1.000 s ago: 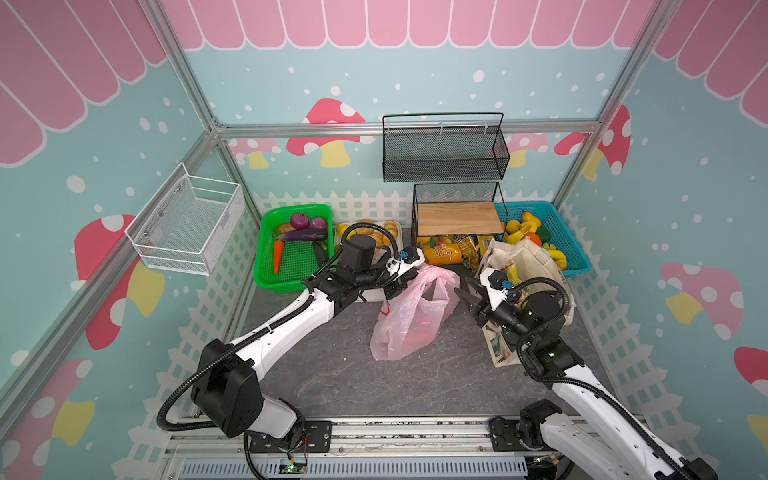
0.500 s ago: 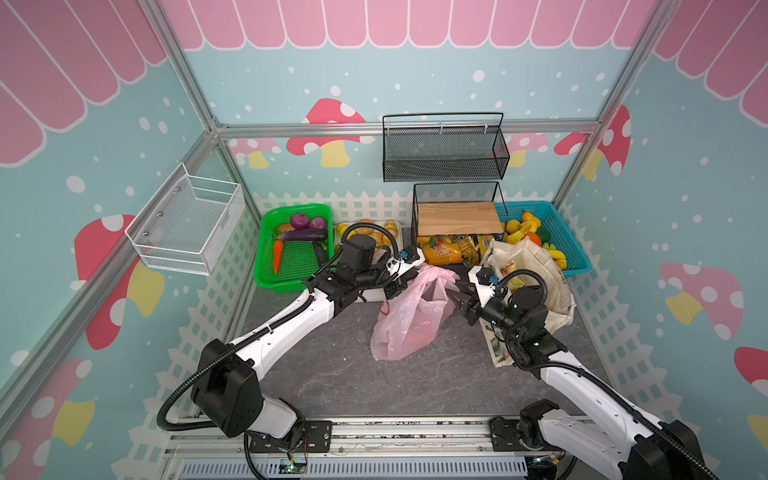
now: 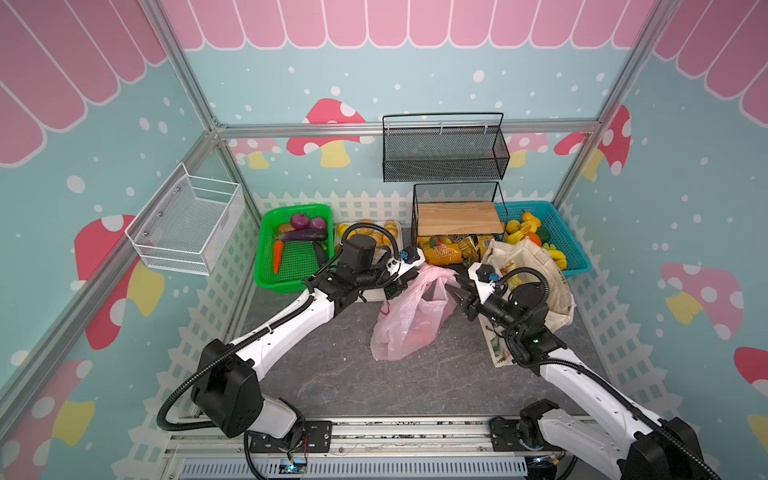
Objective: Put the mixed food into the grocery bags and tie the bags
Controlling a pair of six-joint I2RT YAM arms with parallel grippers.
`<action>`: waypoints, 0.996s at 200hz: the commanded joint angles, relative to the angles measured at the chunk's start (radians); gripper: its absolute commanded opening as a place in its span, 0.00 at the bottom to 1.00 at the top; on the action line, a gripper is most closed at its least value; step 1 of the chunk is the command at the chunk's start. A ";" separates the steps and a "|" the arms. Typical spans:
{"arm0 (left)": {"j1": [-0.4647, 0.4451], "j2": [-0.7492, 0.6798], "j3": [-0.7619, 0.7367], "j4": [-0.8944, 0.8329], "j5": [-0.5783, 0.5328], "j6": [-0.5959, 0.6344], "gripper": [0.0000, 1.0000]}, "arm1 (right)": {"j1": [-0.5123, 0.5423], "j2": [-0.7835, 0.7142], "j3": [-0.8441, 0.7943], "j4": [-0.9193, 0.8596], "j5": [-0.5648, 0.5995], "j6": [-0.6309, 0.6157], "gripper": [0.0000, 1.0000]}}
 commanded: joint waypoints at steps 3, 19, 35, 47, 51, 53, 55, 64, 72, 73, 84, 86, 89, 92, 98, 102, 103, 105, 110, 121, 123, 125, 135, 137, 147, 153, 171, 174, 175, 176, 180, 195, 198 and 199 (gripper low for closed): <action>-0.006 -0.005 -0.007 0.006 0.008 0.014 0.00 | 0.006 -0.008 0.032 0.005 -0.002 -0.039 0.36; -0.007 -0.005 -0.007 0.004 0.008 0.015 0.00 | 0.006 -0.005 0.036 0.003 -0.012 -0.045 0.34; -0.007 -0.003 -0.005 0.004 0.008 0.016 0.00 | 0.006 -0.002 0.041 0.003 -0.018 -0.048 0.30; -0.006 -0.003 -0.005 0.004 0.005 0.017 0.00 | 0.006 0.000 0.044 0.001 -0.020 -0.049 0.27; -0.006 -0.003 -0.004 0.003 0.006 0.017 0.00 | 0.006 0.001 0.046 -0.001 -0.018 -0.051 0.25; -0.007 -0.003 -0.004 0.003 0.006 0.018 0.00 | 0.006 0.001 0.046 -0.002 -0.018 -0.051 0.24; -0.007 -0.003 -0.003 0.002 0.006 0.017 0.00 | 0.007 0.002 0.048 -0.002 -0.018 -0.051 0.23; -0.007 -0.003 -0.003 0.001 0.004 0.017 0.00 | 0.006 0.001 0.051 -0.009 -0.011 -0.054 0.18; -0.008 -0.004 -0.002 0.001 0.003 0.017 0.00 | 0.006 0.000 0.051 -0.016 -0.005 -0.054 0.12; -0.008 -0.004 -0.002 0.001 0.003 0.017 0.00 | 0.007 0.000 0.052 -0.017 -0.004 -0.054 0.12; -0.007 -0.007 -0.002 0.001 0.003 0.017 0.00 | 0.006 -0.005 0.052 -0.034 0.009 -0.055 0.04; -0.007 -0.007 -0.002 0.001 0.003 0.017 0.00 | 0.006 -0.006 0.052 -0.038 0.012 -0.054 0.03; -0.008 -0.009 -0.003 0.001 0.001 0.017 0.00 | 0.006 -0.008 0.052 -0.044 0.018 -0.053 0.02; -0.007 -0.011 -0.004 0.001 0.000 0.017 0.00 | 0.006 -0.009 0.051 -0.050 0.024 -0.050 0.00; -0.007 -0.012 -0.004 0.001 -0.006 0.017 0.00 | 0.006 -0.016 0.051 -0.067 0.037 -0.044 0.00; -0.007 -0.015 -0.004 0.001 -0.011 0.017 0.00 | 0.006 -0.020 0.051 -0.079 0.046 -0.040 0.00; -0.007 -0.016 -0.004 0.001 -0.013 0.017 0.00 | 0.007 -0.021 0.051 -0.083 0.046 -0.039 0.00; -0.007 -0.018 -0.003 0.003 -0.015 0.017 0.00 | 0.006 -0.023 0.052 -0.091 0.051 -0.037 0.00; -0.007 -0.022 -0.005 0.005 -0.023 0.014 0.00 | 0.006 -0.031 0.052 -0.111 0.060 -0.031 0.00; -0.008 -0.035 -0.013 0.015 -0.045 0.008 0.00 | 0.007 -0.052 0.049 -0.159 0.080 -0.014 0.00; -0.007 -0.038 -0.014 0.020 -0.048 0.007 0.00 | 0.006 -0.057 0.048 -0.169 0.084 -0.012 0.00; -0.007 -0.042 -0.017 0.023 -0.053 0.006 0.00 | 0.006 -0.061 0.047 -0.177 0.088 -0.009 0.00; -0.007 -0.057 -0.031 0.044 -0.072 -0.002 0.00 | 0.006 -0.086 0.041 -0.220 0.110 0.008 0.00; -0.008 -0.060 -0.034 0.048 -0.075 -0.004 0.00 | 0.006 -0.090 0.040 -0.222 0.113 0.011 0.00; -0.007 -0.074 -0.048 0.068 -0.084 -0.011 0.00 | 0.006 -0.113 0.034 -0.261 0.133 0.022 0.00; -0.007 -0.081 -0.055 0.077 -0.087 -0.015 0.00 | 0.006 -0.125 0.031 -0.281 0.146 0.029 0.00; -0.006 -0.097 -0.067 0.094 -0.099 -0.021 0.00 | 0.006 -0.145 0.027 -0.330 0.166 0.041 0.00; -0.006 -0.099 -0.069 0.095 -0.104 -0.023 0.00 | 0.006 -0.145 0.027 -0.338 0.170 0.044 0.00; -0.006 -0.099 -0.069 0.097 -0.105 -0.023 0.00 | 0.006 -0.145 0.027 -0.340 0.172 0.045 0.00; -0.006 -0.099 -0.070 0.097 -0.106 -0.024 0.00 | 0.006 -0.144 0.028 -0.343 0.173 0.046 0.00; -0.007 -0.102 -0.071 0.100 -0.112 -0.026 0.00 | 0.006 -0.144 0.029 -0.352 0.176 0.050 0.00; -0.007 -0.110 -0.076 0.110 -0.142 -0.034 0.00 | 0.006 -0.133 0.035 -0.385 0.187 0.057 0.00; -0.007 -0.113 -0.075 0.110 -0.147 -0.038 0.00 | 0.006 -0.130 0.037 -0.393 0.189 0.060 0.00; -0.006 -0.113 -0.075 0.110 -0.149 -0.038 0.00 | 0.006 -0.128 0.037 -0.394 0.189 0.060 0.00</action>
